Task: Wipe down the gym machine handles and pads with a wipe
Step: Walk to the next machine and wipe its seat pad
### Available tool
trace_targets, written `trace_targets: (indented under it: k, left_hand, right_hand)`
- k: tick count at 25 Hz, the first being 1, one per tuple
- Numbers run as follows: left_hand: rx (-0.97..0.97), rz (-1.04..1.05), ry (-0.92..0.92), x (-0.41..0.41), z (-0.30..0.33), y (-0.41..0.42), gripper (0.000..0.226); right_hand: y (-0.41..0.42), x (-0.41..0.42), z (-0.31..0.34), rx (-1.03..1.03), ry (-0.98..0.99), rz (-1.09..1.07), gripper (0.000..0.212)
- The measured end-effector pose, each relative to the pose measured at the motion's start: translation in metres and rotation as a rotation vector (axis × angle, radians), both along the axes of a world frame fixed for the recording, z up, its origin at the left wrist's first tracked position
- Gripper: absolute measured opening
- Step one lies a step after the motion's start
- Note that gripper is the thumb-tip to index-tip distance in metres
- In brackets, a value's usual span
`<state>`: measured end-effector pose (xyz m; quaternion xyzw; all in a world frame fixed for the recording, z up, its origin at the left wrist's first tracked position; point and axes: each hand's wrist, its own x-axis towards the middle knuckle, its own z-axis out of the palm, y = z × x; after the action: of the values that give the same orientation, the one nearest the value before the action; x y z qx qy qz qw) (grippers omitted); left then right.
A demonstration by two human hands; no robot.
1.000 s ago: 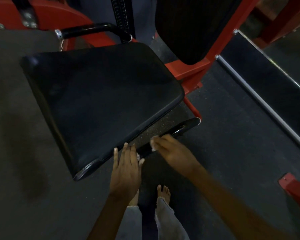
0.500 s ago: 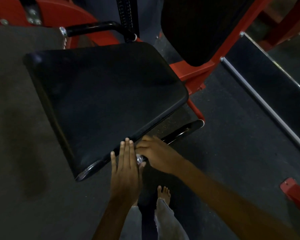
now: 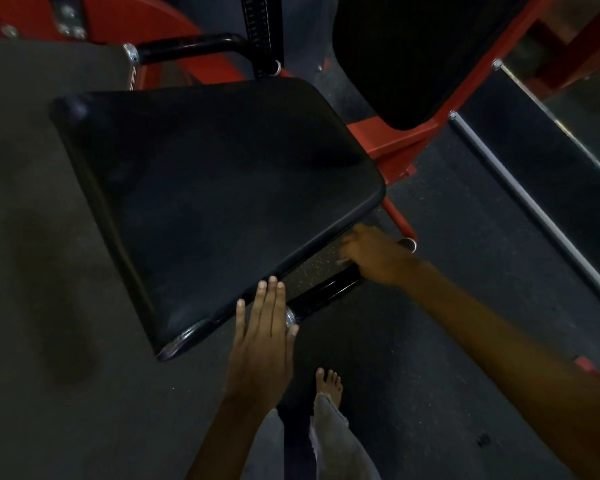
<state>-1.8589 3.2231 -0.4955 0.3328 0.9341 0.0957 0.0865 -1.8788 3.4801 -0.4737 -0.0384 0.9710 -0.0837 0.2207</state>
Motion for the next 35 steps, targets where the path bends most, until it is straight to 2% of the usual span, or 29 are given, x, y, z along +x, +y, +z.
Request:
trace_targets:
  k: [3, 6, 8, 11, 12, 14, 17, 20, 23, 29, 33, 35]
  left_hand:
    - [0.009, -0.013, 0.008, 0.0, 0.001, 0.0, 0.055]
    - [0.004, -0.055, 0.025, -0.004, 0.002, -0.002, 0.056]
    - [0.011, -0.064, 0.01, -0.006, 0.004, -0.002, 0.056]
    - [0.017, -0.085, -0.01, -0.006, 0.006, -0.002, 0.053]
    - [0.024, -0.111, -0.015, -0.006, 0.007, -0.001, 0.052]
    - [0.026, -0.192, -0.013, -0.011, 0.009, 0.004, 0.05]
    - [-0.038, -0.328, -0.032, -0.027, 0.013, 0.018, 0.052]
    - [-0.011, -0.395, -0.171, -0.041, 0.014, 0.031, 0.059]
    - [0.08, -0.385, -0.319, -0.045, 0.011, 0.034, 0.053]
    - [0.237, -0.329, -0.488, -0.047, 0.007, 0.034, 0.049]
    - [0.27, -0.307, -0.54, -0.047, 0.006, 0.034, 0.049]
    - [0.265, -0.31, -0.546, -0.047, 0.005, 0.033, 0.05]
  right_hand:
    - [-0.067, 0.004, 0.009, -0.203, 0.098, 0.129, 0.031]
    - [-0.073, 0.009, 0.014, -0.208, 0.149, 0.204, 0.027]
    - [-0.043, 0.014, 0.008, -0.153, 0.192, 0.177, 0.02]
    - [0.011, 0.025, -0.008, 0.051, 0.079, 0.045, 0.021]
    - [0.023, 0.031, -0.014, 0.061, 0.115, -0.011, 0.022]
    - [0.031, 0.046, -0.024, -0.033, 0.3, -0.196, 0.027]
    - [0.009, 0.069, -0.024, -0.294, 0.543, -0.8, 0.029]
    - [-0.026, 0.072, -0.022, -0.439, 0.598, -1.269, 0.027]
    - [-0.06, 0.062, -0.016, -0.536, 0.683, -1.512, 0.023]
    - [-0.138, 0.073, -0.01, -0.736, 0.674, -1.527, 0.012]
    - [-0.176, 0.086, -0.01, -0.944, 0.629, -1.335, 0.039]
    - [-0.159, 0.091, -0.013, -0.912, 0.616, -1.368, 0.025]
